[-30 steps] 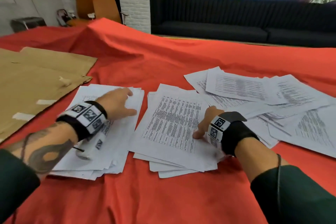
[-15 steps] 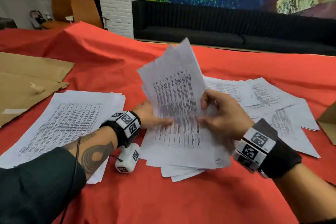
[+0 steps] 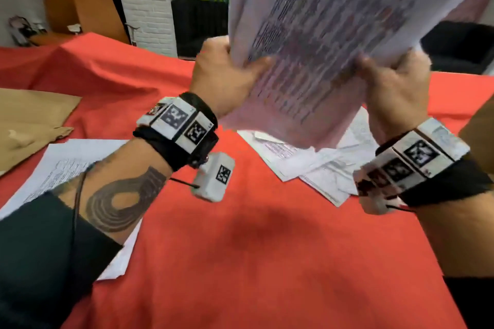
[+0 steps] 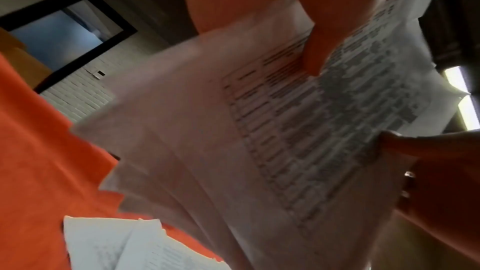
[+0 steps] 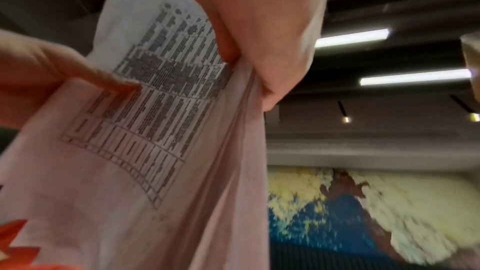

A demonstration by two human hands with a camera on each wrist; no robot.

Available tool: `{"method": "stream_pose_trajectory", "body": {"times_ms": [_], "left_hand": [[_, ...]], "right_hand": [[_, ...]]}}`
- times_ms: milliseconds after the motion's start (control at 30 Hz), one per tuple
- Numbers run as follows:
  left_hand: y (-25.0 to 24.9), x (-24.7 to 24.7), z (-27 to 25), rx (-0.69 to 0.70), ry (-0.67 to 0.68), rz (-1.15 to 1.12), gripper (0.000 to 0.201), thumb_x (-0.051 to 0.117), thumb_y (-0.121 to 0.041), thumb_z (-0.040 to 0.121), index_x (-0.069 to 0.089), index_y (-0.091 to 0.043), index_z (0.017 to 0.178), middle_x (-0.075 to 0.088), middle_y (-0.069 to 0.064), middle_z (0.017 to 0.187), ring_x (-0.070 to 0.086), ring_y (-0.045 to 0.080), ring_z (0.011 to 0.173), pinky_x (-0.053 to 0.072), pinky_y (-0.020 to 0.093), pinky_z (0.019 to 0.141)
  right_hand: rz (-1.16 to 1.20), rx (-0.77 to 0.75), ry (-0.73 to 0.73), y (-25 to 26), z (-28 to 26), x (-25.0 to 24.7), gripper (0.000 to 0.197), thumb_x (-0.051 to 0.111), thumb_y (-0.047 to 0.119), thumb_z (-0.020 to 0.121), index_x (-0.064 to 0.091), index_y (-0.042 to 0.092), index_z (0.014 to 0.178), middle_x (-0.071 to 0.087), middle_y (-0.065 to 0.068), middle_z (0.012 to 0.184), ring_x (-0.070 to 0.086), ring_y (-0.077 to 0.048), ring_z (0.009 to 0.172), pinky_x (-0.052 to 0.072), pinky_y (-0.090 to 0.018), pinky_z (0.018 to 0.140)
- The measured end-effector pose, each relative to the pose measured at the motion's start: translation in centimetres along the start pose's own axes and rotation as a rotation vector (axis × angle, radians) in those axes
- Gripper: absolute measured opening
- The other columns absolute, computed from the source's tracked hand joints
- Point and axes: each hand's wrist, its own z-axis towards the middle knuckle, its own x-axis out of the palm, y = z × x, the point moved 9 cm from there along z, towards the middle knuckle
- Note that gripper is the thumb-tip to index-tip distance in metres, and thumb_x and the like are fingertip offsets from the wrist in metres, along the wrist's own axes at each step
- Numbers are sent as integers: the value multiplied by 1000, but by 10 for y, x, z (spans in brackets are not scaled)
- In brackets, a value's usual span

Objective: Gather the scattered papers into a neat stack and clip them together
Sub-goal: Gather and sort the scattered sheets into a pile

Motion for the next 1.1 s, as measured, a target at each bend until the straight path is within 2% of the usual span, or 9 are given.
{"method": "stream_pose_trajectory", "body": {"times_ms": [67, 200, 367, 533, 667, 800, 900, 1033, 1100], "left_hand": [[0, 5, -3, 14, 9, -21, 36, 82, -34, 79, 78, -15, 109, 79, -10, 95, 73, 1, 91, 60, 29, 85], [48, 19, -28, -93, 78, -115, 65, 87, -44, 70, 63, -19, 125, 77, -7, 114, 73, 10, 108, 56, 42, 101], [58, 28, -32, -139, 134, -40, 30, 79, -43, 78, 77, -22, 99, 80, -9, 94, 76, 15, 90, 61, 45, 88], [34, 14, -26, -72, 102, -292, 31, 83, -14, 83, 74, -12, 112, 79, -2, 105, 76, 11, 98, 60, 30, 89], [97, 28, -70, -368, 160, -398, 40, 90, -23, 71, 76, -11, 106, 79, 10, 109, 75, 27, 103, 58, 48, 98], [92, 24, -74, -326, 69, -345, 15, 87, -16, 81, 77, -15, 92, 80, 5, 98, 77, 25, 95, 60, 52, 93], [82, 21, -62, -286, 10, -427, 13, 85, -18, 80, 78, -16, 90, 81, 3, 95, 76, 23, 90, 61, 50, 91], [129, 39, -85, -465, 76, -439, 35, 89, -23, 68, 78, -8, 98, 79, 15, 105, 74, 37, 104, 58, 56, 96], [146, 46, -96, -501, 117, -364, 33, 92, -20, 71, 77, -7, 98, 79, 14, 103, 76, 31, 98, 60, 50, 93]], "right_hand": [[-22, -5, 20, 0, -1, 6, 43, 65, 4, 82, 57, -1, 124, 71, -16, 119, 68, -34, 113, 52, -58, 100], [-54, 154, 55, -41, -37, 6, 36, 66, 11, 85, 46, 19, 113, 65, -2, 110, 65, -16, 100, 54, -53, 99], [-180, 83, 73, -37, -47, 9, 24, 59, 2, 93, 56, 17, 111, 64, 7, 96, 60, 2, 82, 54, -30, 82], [-72, -30, 65, -2, -38, 13, 33, 58, -1, 95, 37, 21, 107, 59, -4, 96, 60, -2, 73, 49, -19, 65], [-218, 150, 169, -46, -73, 15, 29, 58, 1, 96, 48, 21, 114, 64, 8, 105, 64, 0, 90, 53, -22, 79], [-231, 78, 80, -42, -75, 10, 22, 52, -1, 97, 52, 15, 111, 61, 13, 97, 58, 7, 84, 46, -15, 77], [-162, 55, 48, -34, -66, 11, 20, 53, -1, 96, 50, 14, 109, 61, 8, 97, 60, 0, 86, 52, -23, 81], [-271, 228, 112, -80, -78, 12, 26, 57, 4, 87, 51, 20, 106, 65, -1, 105, 65, -19, 99, 54, -49, 94], [-285, 320, 141, -101, -89, 13, 28, 57, 3, 83, 53, 18, 105, 66, -5, 107, 67, -24, 102, 54, -57, 93]]}}
